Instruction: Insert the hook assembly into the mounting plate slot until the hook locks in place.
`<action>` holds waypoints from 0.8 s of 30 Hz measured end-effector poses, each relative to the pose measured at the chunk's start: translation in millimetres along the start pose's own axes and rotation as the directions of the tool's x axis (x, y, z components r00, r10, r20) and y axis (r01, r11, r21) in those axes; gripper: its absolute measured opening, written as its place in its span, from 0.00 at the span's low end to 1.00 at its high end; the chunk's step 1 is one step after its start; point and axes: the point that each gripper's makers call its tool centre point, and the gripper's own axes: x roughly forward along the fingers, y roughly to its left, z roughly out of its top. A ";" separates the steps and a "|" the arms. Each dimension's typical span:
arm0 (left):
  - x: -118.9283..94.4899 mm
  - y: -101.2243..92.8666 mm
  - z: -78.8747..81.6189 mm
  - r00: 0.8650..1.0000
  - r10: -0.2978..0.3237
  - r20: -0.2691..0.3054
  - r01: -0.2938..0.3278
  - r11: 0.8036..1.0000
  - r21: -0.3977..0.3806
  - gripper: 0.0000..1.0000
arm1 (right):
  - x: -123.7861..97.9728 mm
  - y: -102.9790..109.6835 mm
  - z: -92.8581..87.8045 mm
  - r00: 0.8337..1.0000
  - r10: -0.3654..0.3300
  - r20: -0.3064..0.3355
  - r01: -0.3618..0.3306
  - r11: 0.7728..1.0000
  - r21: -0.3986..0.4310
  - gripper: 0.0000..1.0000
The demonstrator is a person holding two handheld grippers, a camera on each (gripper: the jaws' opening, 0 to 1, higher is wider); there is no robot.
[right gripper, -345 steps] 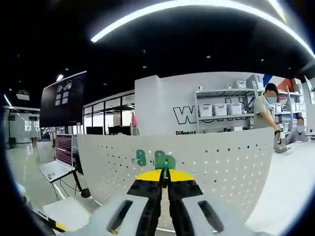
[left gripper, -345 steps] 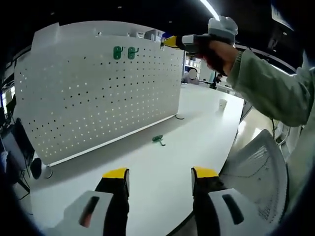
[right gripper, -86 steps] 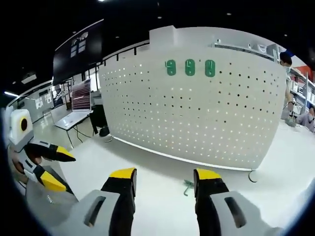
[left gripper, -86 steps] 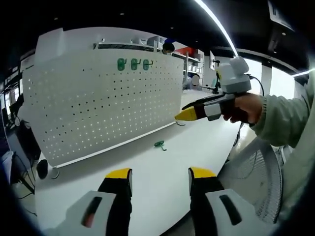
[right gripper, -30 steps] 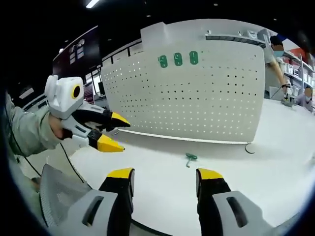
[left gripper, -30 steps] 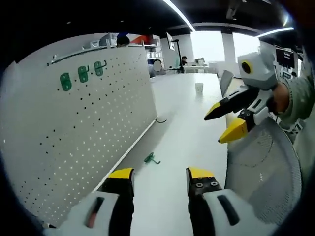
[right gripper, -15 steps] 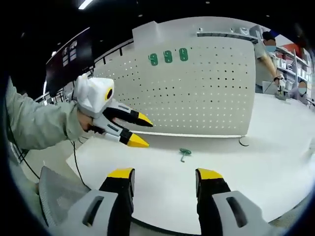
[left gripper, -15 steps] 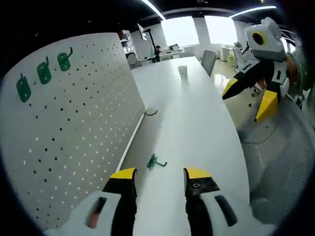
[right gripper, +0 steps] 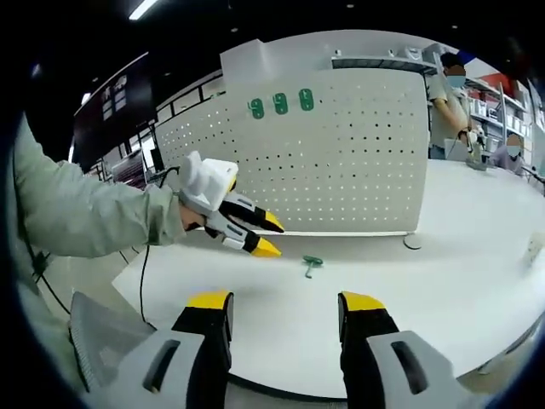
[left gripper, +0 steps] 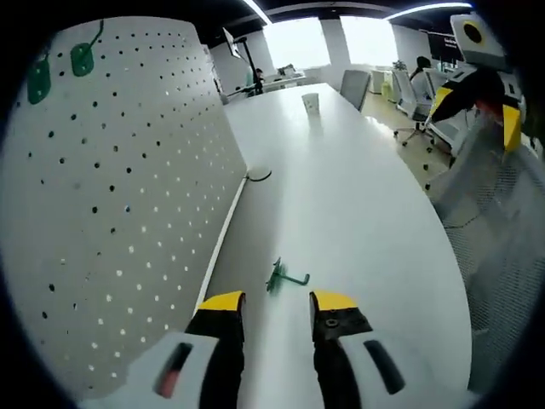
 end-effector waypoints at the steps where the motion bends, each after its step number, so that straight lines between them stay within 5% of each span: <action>1: 3.2 1.4 0.0 1.000 -0.006 0.001 0.006 1.000 0.004 0.30 | -0.4 -0.1 0.2 1.000 -0.002 0.001 0.002 1.000 0.003 0.48; 9: 27.1 7.2 -7.2 1.000 -0.018 -0.017 0.018 1.000 0.013 0.22 | -1.5 -1.5 -1.7 1.000 -0.018 0.000 0.018 1.000 0.020 0.48; 24: 60.7 0.7 -20.3 0.996 -0.073 -0.041 0.073 0.997 0.004 0.23 | -1.8 -9.1 -10.2 0.999 -0.048 -0.010 0.049 0.997 0.061 0.47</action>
